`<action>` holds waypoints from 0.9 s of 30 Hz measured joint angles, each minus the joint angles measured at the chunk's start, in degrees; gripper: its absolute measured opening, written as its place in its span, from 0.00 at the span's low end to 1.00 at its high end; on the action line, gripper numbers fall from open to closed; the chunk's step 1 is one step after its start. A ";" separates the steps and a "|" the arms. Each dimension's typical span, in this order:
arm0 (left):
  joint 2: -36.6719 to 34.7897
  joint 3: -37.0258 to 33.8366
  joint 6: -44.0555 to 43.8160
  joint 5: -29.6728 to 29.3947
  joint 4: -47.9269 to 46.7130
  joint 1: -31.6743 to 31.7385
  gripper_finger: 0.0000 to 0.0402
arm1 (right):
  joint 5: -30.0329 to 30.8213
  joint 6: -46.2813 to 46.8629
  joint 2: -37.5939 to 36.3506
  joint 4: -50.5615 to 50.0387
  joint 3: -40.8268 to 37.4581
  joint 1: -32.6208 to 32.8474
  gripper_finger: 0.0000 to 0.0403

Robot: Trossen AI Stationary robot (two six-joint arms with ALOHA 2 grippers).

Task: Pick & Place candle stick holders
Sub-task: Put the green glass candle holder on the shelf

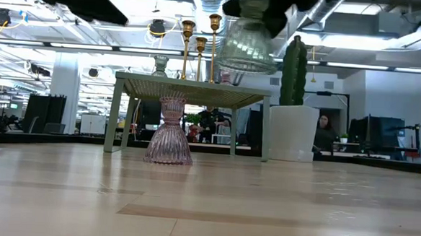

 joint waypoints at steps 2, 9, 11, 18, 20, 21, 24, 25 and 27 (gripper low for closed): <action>1.45 0.00 -0.09 1.96 0.75 1.84 0.43 | 0.02 -0.85 0.00 -0.54 0.83 -1.45 0.38; 2.08 0.00 -0.63 7.54 0.04 2.11 0.45 | -2.54 -1.17 0.02 -0.88 5.18 -8.42 0.38; 0.47 0.00 -0.55 7.54 -1.69 1.20 0.42 | -4.93 -1.17 0.28 -0.70 6.71 -10.34 0.38; -3.04 -0.02 3.93 7.32 -2.25 1.13 0.35 | -10.69 -2.60 5.27 -1.53 13.43 -13.74 0.38; -2.81 -0.02 5.32 7.30 1.04 2.27 0.34 | -11.01 -2.77 7.32 -2.82 15.96 -14.10 0.38; -2.70 -0.02 5.94 7.30 2.75 2.88 0.34 | -11.25 -3.22 8.36 -3.55 17.18 -14.30 0.38; -2.16 0.00 7.72 7.39 6.44 4.32 0.37 | -12.11 -4.01 10.68 -5.53 19.14 -14.81 0.38; -1.75 0.00 8.26 7.46 6.71 4.90 0.38 | -12.09 -4.11 11.45 -4.95 19.81 -14.87 0.38; -0.63 0.00 8.89 7.49 7.18 6.41 0.41 | -12.41 -4.20 11.96 -5.24 20.73 -15.05 0.38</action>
